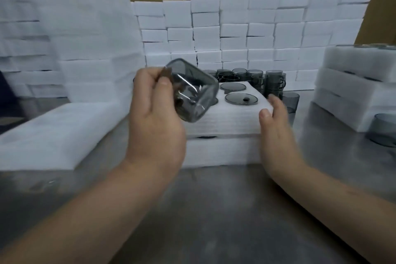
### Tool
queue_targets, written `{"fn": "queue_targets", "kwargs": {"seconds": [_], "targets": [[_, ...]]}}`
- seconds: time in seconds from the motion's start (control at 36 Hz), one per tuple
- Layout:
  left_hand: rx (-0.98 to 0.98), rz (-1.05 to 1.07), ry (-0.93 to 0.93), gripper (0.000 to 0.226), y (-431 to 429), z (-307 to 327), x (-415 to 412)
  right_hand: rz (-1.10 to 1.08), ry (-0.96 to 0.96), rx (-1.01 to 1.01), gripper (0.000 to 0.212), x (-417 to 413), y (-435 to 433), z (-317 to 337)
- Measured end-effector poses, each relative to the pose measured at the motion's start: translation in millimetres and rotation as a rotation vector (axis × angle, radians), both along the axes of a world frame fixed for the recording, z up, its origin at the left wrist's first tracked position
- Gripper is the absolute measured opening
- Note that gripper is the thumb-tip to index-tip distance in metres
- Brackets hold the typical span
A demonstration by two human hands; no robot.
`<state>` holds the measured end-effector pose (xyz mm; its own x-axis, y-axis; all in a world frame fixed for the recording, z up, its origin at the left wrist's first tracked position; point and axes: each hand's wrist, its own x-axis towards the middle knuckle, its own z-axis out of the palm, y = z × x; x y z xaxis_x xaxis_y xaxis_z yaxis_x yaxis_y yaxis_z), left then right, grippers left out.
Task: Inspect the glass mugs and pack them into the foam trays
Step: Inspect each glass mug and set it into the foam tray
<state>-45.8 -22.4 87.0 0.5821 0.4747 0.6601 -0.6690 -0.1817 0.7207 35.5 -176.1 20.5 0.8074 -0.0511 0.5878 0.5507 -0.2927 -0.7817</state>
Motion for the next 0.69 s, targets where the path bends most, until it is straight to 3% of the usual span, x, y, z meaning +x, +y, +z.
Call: {"fn": "queue_targets", "kwargs": {"seconds": [0.06, 0.19, 0.25, 0.39, 0.69], "targets": [[0.014, -0.013, -0.003, 0.019, -3, -12, -4, -0.039, -0.09, 0.014, 0.084, -6, 2, 3], [0.108, -0.026, 0.013, 0.022, -1, -33, 0, -0.038, -0.599, -0.218, 0.064, -35, 10, 13], [0.18, -0.038, -0.026, 0.024, 3, -39, 1, 0.051, -0.701, -0.31, 0.062, -48, 16, 12], [0.482, -0.019, -0.168, 0.021, 16, -52, 4, 0.253, -0.679, -0.495, 0.058, -63, 26, 9], [0.428, -0.085, -0.164, 0.016, 20, -59, 3, 0.212, -0.468, -0.535, 0.081, -61, 26, 9]]}}
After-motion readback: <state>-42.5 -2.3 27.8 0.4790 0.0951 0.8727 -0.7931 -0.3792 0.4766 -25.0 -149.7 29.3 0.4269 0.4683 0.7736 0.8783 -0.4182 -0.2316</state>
